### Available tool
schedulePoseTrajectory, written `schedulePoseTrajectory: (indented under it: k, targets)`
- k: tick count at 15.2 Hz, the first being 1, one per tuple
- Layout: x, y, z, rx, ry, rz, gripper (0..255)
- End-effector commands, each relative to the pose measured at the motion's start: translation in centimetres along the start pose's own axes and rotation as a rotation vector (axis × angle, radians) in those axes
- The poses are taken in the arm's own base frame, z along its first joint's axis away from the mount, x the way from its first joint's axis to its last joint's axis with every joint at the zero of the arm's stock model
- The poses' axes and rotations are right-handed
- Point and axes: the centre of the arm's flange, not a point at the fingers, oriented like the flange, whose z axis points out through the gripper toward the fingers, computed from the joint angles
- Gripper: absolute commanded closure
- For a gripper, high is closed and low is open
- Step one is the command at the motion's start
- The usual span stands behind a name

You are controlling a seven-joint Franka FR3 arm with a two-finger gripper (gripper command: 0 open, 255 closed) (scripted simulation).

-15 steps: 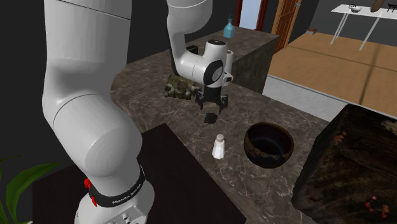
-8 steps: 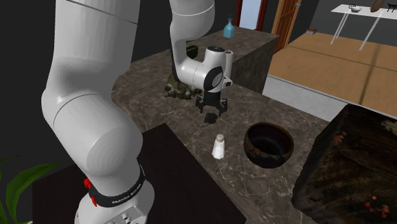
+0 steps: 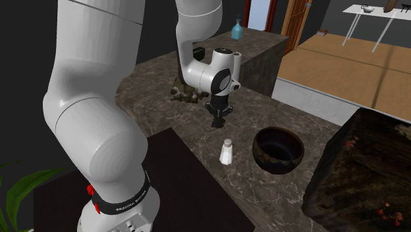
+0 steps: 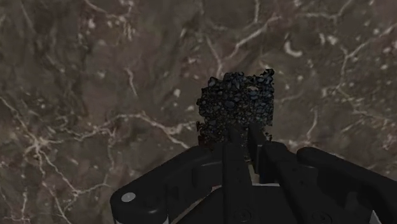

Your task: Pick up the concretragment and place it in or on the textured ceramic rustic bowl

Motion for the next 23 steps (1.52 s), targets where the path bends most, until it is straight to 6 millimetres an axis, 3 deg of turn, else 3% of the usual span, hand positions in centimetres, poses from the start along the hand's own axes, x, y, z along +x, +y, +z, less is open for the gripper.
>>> schedulePoseTrajectory:
  k: [1,6,7,11,12,19,23]
  targets:
    - [0.0,0.0,0.0,0.000,0.000,0.000,255]
    - [0.0,0.0,0.0,0.000,0.000,0.000,255]
    - [0.0,0.0,0.0,0.000,0.000,0.000,0]
    - [-3.7,1.9,-2.6,0.064,-0.041,-0.220,0]
    - [-3.8,2.0,-2.7,0.066,-0.042,-0.226,0]
    - [-4.0,1.7,1.3,0.066,-0.042,-0.226,0]
    - [-4.0,1.7,1.3,0.066,-0.042,-0.226,0]
